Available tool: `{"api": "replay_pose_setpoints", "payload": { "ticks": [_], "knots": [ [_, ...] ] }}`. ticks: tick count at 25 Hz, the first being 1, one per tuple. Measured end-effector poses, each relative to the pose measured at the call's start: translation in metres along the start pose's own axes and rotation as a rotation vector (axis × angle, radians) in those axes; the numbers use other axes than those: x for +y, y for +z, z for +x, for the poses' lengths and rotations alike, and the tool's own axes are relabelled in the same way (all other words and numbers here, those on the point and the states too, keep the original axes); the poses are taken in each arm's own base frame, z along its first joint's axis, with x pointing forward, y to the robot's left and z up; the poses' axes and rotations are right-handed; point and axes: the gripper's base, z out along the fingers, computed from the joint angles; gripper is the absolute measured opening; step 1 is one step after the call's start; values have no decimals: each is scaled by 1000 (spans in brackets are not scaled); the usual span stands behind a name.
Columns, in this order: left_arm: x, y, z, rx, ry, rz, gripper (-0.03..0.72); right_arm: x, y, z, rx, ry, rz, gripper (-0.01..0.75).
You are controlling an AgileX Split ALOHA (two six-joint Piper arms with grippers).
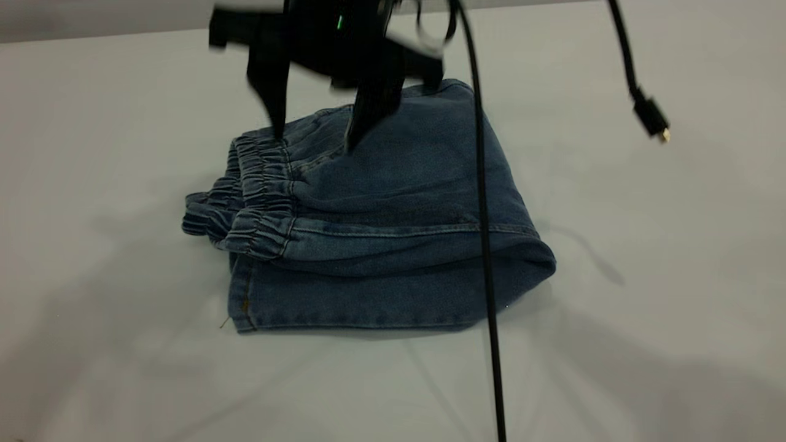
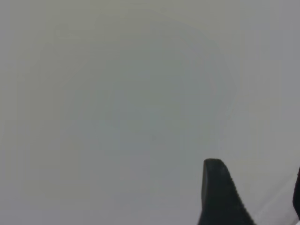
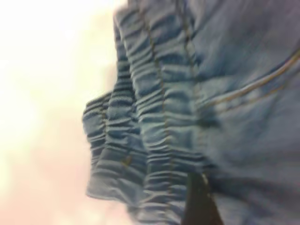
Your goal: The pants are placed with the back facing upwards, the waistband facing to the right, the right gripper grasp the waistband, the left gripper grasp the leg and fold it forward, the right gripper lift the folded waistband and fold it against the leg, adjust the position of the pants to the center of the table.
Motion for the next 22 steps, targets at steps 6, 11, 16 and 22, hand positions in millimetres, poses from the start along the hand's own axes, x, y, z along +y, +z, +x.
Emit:
{"api": "replay_pose_setpoints", "payload": {
  "ticks": [6, 11, 16, 22],
  "knots": [
    [3, -14, -11, -40, 9, -29, 358, -3, -73, -9, -134, -303, 117, 373],
    [4, -39, -29, -103, 24, -58, 358, -8, -154, -1, -186, -548, 177, 369],
    [3, -79, -53, -192, 49, -81, 358, -19, -233, 24, -191, -738, 160, 369],
    [-16, -127, -60, -231, 15, 22, 358, -36, -321, 72, -309, -854, -13, 369]
  ]
}}
